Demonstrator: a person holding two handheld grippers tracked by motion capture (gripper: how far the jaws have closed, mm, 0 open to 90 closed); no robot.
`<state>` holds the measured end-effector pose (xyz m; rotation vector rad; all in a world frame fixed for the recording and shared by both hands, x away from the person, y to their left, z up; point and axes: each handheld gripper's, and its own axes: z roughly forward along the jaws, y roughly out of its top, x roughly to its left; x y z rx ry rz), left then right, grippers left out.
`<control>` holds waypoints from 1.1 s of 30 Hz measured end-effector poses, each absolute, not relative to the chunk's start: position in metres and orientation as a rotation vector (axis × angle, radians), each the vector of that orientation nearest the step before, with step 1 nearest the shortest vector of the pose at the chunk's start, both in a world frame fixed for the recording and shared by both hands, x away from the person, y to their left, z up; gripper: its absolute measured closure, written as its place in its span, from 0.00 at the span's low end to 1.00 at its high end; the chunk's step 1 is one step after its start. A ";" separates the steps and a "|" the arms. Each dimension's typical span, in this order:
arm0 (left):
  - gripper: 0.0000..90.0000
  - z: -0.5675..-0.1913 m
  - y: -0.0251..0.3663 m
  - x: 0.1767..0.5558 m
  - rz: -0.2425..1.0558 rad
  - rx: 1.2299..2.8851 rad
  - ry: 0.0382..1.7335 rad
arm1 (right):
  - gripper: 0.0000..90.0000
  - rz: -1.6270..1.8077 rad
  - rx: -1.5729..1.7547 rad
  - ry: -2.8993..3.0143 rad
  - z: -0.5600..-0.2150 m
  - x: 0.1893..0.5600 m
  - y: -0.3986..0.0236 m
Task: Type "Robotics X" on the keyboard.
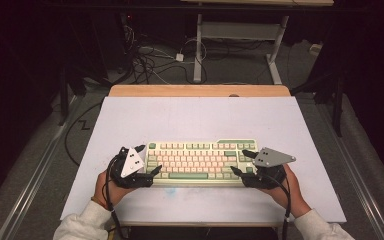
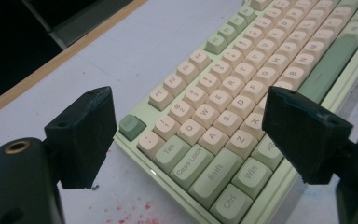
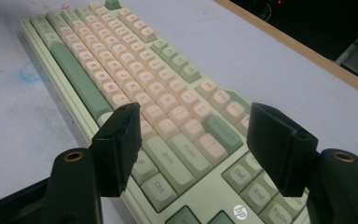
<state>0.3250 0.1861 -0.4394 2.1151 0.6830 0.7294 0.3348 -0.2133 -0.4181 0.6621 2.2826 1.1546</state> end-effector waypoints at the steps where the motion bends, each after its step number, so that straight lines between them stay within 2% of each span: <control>1: 0.19 -0.440 0.186 0.324 0.729 2.116 0.683 | 0.40 1.153 0.659 2.288 -0.419 0.335 -0.212; 3: 0.19 -0.442 0.188 0.322 0.728 2.125 0.685 | 0.38 1.154 0.648 2.291 -0.419 0.335 -0.210; 11: 0.19 -0.446 0.195 0.315 0.712 2.123 0.708 | 0.22 1.161 0.670 2.259 -0.420 0.338 -0.205; 15: 0.19 -0.448 0.199 0.313 0.694 2.120 0.722 | 0.22 1.162 0.671 2.258 -0.420 0.339 -0.202; 17: 0.19 -0.449 0.200 0.312 0.692 2.128 0.728 | 0.25 1.167 0.661 2.262 -0.420 0.341 -0.200; 24: 0.19 -0.451 0.204 0.311 0.688 2.135 0.742 | 0.23 1.154 0.655 2.274 -0.422 0.350 -0.190; 29: 0.19 -0.451 0.205 0.311 0.691 2.137 0.746 | 0.30 1.158 0.651 2.273 -0.422 0.355 -0.185; 31: 0.19 -0.451 0.205 0.311 0.688 2.136 0.746 | 0.36 1.169 0.645 2.275 -0.422 0.357 -0.183; 33: 0.19 -0.451 0.205 0.311 0.691 2.137 0.748 | 0.47 1.180 0.638 2.278 -0.421 0.358 -0.181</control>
